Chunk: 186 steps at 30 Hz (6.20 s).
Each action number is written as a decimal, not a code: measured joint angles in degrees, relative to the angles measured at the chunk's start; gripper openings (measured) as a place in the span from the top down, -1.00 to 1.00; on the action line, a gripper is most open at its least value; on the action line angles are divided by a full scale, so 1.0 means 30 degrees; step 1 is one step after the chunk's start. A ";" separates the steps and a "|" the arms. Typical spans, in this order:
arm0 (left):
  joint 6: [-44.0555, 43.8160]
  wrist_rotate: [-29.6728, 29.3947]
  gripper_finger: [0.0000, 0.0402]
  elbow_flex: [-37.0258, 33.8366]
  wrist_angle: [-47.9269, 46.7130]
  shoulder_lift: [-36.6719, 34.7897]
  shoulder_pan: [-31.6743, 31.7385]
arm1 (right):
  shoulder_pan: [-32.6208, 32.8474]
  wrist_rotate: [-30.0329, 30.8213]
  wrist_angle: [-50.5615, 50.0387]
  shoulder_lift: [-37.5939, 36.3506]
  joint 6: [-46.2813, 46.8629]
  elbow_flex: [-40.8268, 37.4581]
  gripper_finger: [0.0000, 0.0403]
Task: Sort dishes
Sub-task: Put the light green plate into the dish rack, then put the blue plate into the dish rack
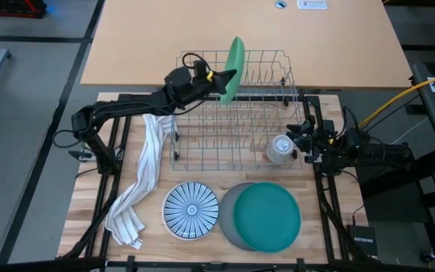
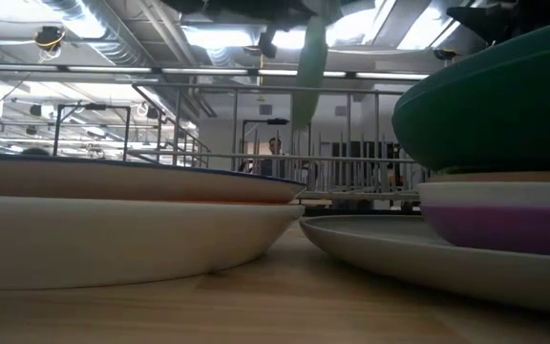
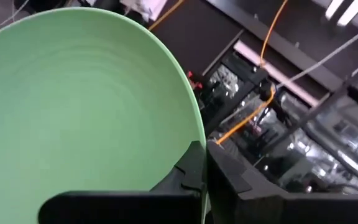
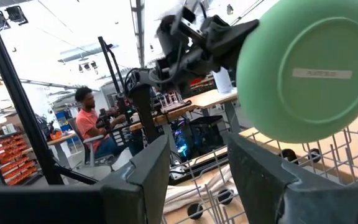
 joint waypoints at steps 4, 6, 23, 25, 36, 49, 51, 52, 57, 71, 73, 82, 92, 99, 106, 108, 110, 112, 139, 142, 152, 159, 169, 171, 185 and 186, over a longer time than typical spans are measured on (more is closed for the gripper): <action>-0.1082 0.0034 1.00 -0.1074 0.2006 0.0232 0.0642 | 0.0000 0.0005 -0.0651 0.0000 0.0001 0.0000 0.18; -0.1680 0.0278 1.00 -0.1396 0.3169 0.0529 0.0983 | 0.0000 0.0007 -0.0818 0.0000 0.0001 0.0000 0.18; -0.3701 0.1069 1.00 -0.1441 0.7327 0.3133 0.2765 | 0.0000 0.0009 -0.1992 0.0007 0.0016 0.0000 0.18; -0.3815 0.1083 1.00 -0.1441 0.7255 0.3133 0.2866 | 0.0000 0.0030 -0.2159 0.0007 0.0016 0.0000 0.18; -0.3001 0.1026 1.00 -0.1397 0.4744 0.3053 0.2953 | 0.0000 0.0147 -0.2348 0.0007 0.0019 -0.0007 0.18; -0.2947 0.0350 0.97 -0.1391 0.1787 0.3038 0.2961 | 0.0000 0.0147 -0.2907 0.0007 0.0672 -0.0007 0.18; -0.2949 0.0345 0.95 -0.1392 0.1507 0.3029 0.2961 | 0.0000 0.0147 -0.2964 0.0007 0.0672 -0.0007 0.18; -0.2968 0.0322 0.95 -0.1390 0.1323 0.3006 0.2961 | 0.0000 0.0147 -0.3022 0.0007 0.0672 -0.0007 0.18; -0.3457 -0.0497 0.95 -0.1390 0.1220 0.3009 0.2961 | 0.0000 0.0147 -0.3220 0.0007 0.0679 -0.0007 0.18; -0.4232 -0.2457 0.72 -0.1448 -0.2147 0.3118 0.3316 | -0.0003 0.0142 -0.3403 0.0000 0.0686 -0.0007 0.18; -0.3660 -0.2395 0.67 -0.1448 -0.2546 0.3118 0.3253 | -0.0004 0.0140 -0.3581 0.0000 0.0686 -0.0007 0.18; 0.0105 -0.0919 0.32 -0.1448 -0.2696 0.2981 0.3063 | -0.0004 0.0140 -0.3904 0.0000 0.0686 -0.0007 0.18; 0.3528 0.0771 0.19 -0.1448 -0.6734 0.1278 0.3210 | 0.0000 0.0140 -0.3891 0.0000 0.1538 -0.0007 0.18; 0.4553 0.0793 0.19 -0.1448 -0.8127 0.0063 0.3369 | 0.0000 0.0140 -0.3892 0.0000 0.1546 -0.0015 0.18; 0.4979 0.2054 0.18 -0.1441 -0.9751 -0.1280 0.3326 | -0.0005 0.0061 -0.3892 0.0000 0.2959 -0.0015 0.18; 0.4982 0.3518 0.18 -0.1441 -1.0369 -0.1631 0.3141 | -0.0007 -0.0347 -0.3893 0.0000 0.3214 -0.0015 0.18; 0.5024 0.5121 0.18 -0.1441 -1.0837 -0.1919 0.2737 | -0.0007 -0.1087 -0.3902 -0.0001 0.3265 -0.0015 0.18; 0.5042 0.6700 0.18 -0.1441 -1.1123 -0.2114 0.2059 | -0.0004 -0.1865 -0.3904 -0.0004 0.3400 -0.0015 0.18; 2.3319 0.1426 0.18 -0.1426 -1.0693 0.0917 -1.3490 | 0.0000 -0.4532 -0.4148 0.0000 1.2064 -0.0015 0.18; 2.2973 0.1454 0.18 -0.1426 -1.0786 0.1848 -1.3477 | -0.0006 -0.4210 -0.4148 0.0000 1.2161 -0.0015 0.18; 2.3981 0.2981 0.18 -0.0608 -1.0816 0.4031 -1.3486 | -0.0002 -0.4210 -0.4141 0.0000 1.2183 -0.0015 0.18; 2.6042 0.3491 0.18 0.0608 -1.0973 0.5693 -1.3503 | -0.0001 -0.4203 -0.4164 0.0000 1.2183 -0.0015 0.18; 2.8487 0.3690 0.18 0.0971 -1.2354 0.6205 -1.3585 | -0.0001 -0.4203 -0.4170 0.0006 1.2183 -0.0015 0.18; 2.8682 0.3685 0.18 0.0971 -1.2479 0.6372 -1.3585 | 0.0000 -0.4203 -0.4169 0.0007 1.2182 -0.0015 0.18; 3.0140 0.3612 0.22 0.0964 -1.2352 0.6878 -1.3474 | 0.0000 -0.4203 -0.4177 0.0007 1.2176 -0.0015 0.18; 3.0169 0.3612 0.25 0.0964 -1.2381 0.6878 -1.3461 | 0.0000 -0.4199 -0.4181 0.0007 1.2176 -0.0015 0.18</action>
